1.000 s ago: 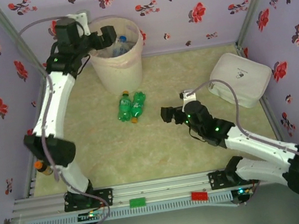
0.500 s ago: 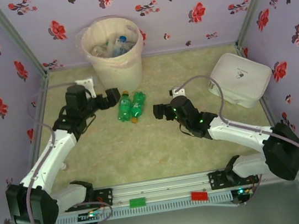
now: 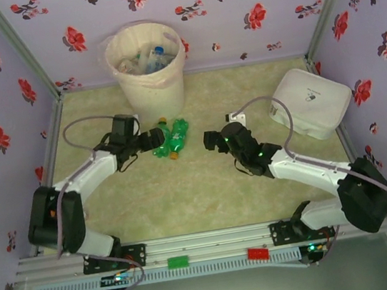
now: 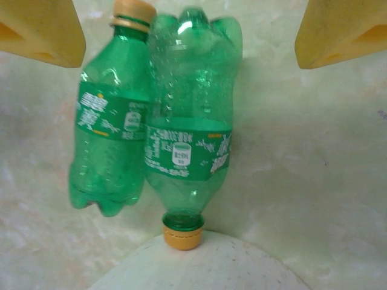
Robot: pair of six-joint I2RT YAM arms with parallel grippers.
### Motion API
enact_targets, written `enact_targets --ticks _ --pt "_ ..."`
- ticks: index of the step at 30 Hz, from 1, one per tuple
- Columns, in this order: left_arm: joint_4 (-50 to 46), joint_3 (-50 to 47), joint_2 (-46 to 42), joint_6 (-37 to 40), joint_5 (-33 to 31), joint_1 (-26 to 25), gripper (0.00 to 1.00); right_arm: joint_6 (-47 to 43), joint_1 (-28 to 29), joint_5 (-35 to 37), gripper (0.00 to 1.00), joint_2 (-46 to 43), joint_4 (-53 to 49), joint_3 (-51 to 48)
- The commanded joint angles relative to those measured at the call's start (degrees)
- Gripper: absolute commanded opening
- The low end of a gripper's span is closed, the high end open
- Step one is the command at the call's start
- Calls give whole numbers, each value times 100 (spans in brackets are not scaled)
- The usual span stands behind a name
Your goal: Put the plastic bottles in the bin
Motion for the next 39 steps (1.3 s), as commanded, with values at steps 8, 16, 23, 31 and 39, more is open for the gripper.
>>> enact_targets --ticks 8,16,23,31,39 --pt "-498 1133 1284 171 -143 -129 84 208 -76 280 100 -621 -318 -240" --pt "-647 1198 1777 176 -360 -177 79 188 -84 268 100 -748 -381 -288" --pt "-718 1129 1897 278 -475 -176 77 191 -84 243 100 -718 -362 -280" --pt "-728 1019 1797 342 -484 -162 62 224 -84 155 99 -612 -275 -297" --pt "-448 268 786 214 -865 -150 43 191 -88 -247 100 36 266 -136"
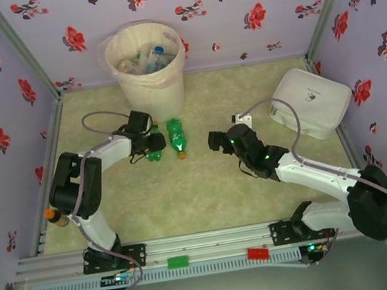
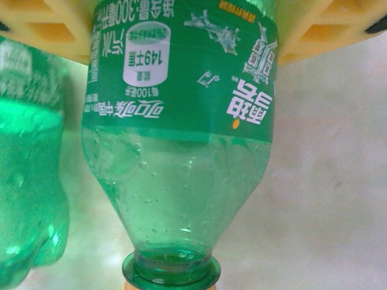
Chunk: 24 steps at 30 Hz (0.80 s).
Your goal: Put the plastic bottles in the bin
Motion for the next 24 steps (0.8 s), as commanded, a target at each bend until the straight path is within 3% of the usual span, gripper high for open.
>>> enact_targets --ticks 1,7,14,18,24 --pt "36 -404 -733 -56 -361 -8 41 -1 -36 -304 100 349 275 163" --pt "-227 -691 -2238 -82 -467 32 36 -213 -49 -658 100 800 461 419" --pt "-331 373 -3287 173 -424 50 34 -271 -62 -1006 100 1097 527 546" --pt "-289 1568 -2896 660 -265 48 33 -274 -66 -1134 100 1095 486 547" --pt "-755 3876 -1332 1503 -227 112 34 -218 -62 -1287 100 914 366 512"
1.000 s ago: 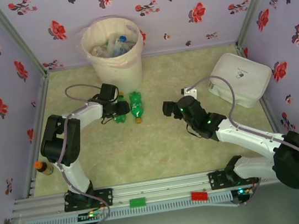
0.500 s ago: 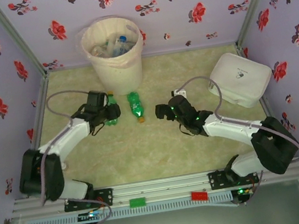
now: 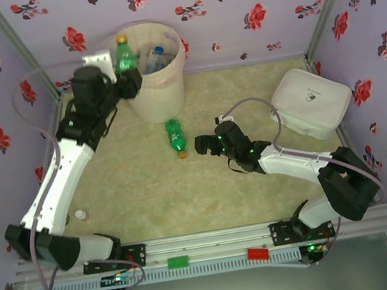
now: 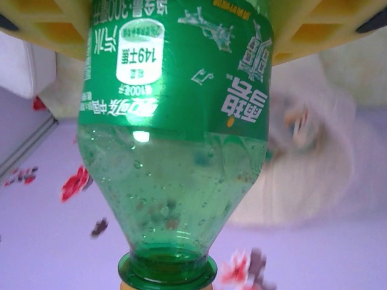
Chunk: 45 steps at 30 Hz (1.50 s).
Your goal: Put the plastic bottles in the bin
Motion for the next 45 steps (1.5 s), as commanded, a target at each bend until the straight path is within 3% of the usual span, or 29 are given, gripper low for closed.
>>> enact_targets --ticks 1,11,14,17,18,27,33,39,45 --pt "-423 1156 943 685 131 101 34 -50 -36 -224 100 -180 -60 77" --pt "-1152 4357 3635 607 48 268 35 24 -36 -824 100 -198 -37 125" --pt "-1993 5671 4464 545 57 305 60 11 -36 -851 100 -209 -131 154" --pt "-2462 6304 4843 521 -33 315 99 3 -36 -808 100 -299 -155 95" --pt "-2463 6267 4809 521 -41 317 100 3 -36 -796 100 -316 -144 71" --pt "-1284 3720 2984 469 113 262 100 -85 -36 -638 100 -297 -185 66" --pt "-138 727 1069 284 223 49 100 -168 -36 -538 100 -187 -252 125" --pt "1007 -2166 -758 -578 92 53 100 -73 107 -803 100 529 -465 699" --pt "1405 -4275 -1821 -1619 53 255 100 7 716 122 98 1558 -1137 1720"
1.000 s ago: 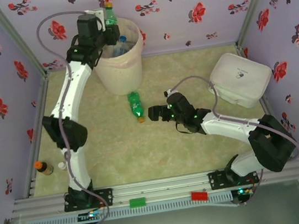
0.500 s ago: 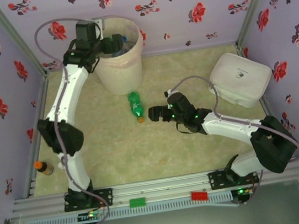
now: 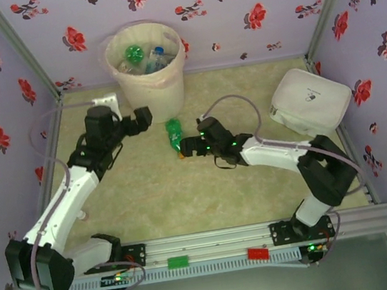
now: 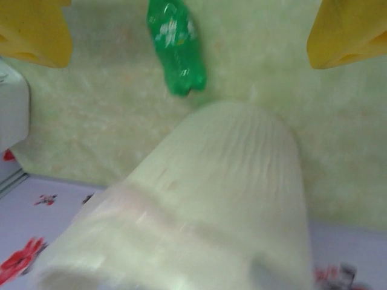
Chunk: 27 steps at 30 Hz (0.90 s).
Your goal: Put the plastic bottles in the bin
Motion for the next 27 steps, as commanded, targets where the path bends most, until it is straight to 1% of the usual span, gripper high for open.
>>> enact_targets --ticks 1,5,9,11,14,16,20,22,23,25,27 --pt "565 -967 -442 -954 -60 156 100 86 324 695 97 541 -637 655" --pt "956 -2142 -925 -1676 -9 194 100 220 506 1171 94 1189 -976 1284" --pt "1516 -2959 -1176 -2262 172 194 100 11 549 1583 92 1925 -1432 2058" --pt "1594 -3146 -1207 -2346 259 193 100 -16 547 1885 92 2293 -1730 2480" --pt "1481 -3202 -1205 -2288 319 193 100 -188 547 1898 90 2687 -1616 2813" --pt "1409 -3194 -1221 -2194 306 194 100 -257 540 1889 87 2937 -1579 3053" --pt "1225 -3082 -1265 -2044 282 202 100 -273 471 1857 74 3304 -1588 3456" --pt "1148 -3040 -1332 -2085 301 211 100 -296 436 1820 66 3330 -1569 3500" --pt "1154 -3051 -1396 -2138 314 211 100 -371 426 1742 59 3289 -1531 3485" --pt "1277 -3117 -1550 -2300 311 219 100 -539 425 1621 48 3120 -1377 3341" --pt "1432 -3150 -1695 -2465 327 220 100 -699 422 1522 45 2840 -1130 3063"
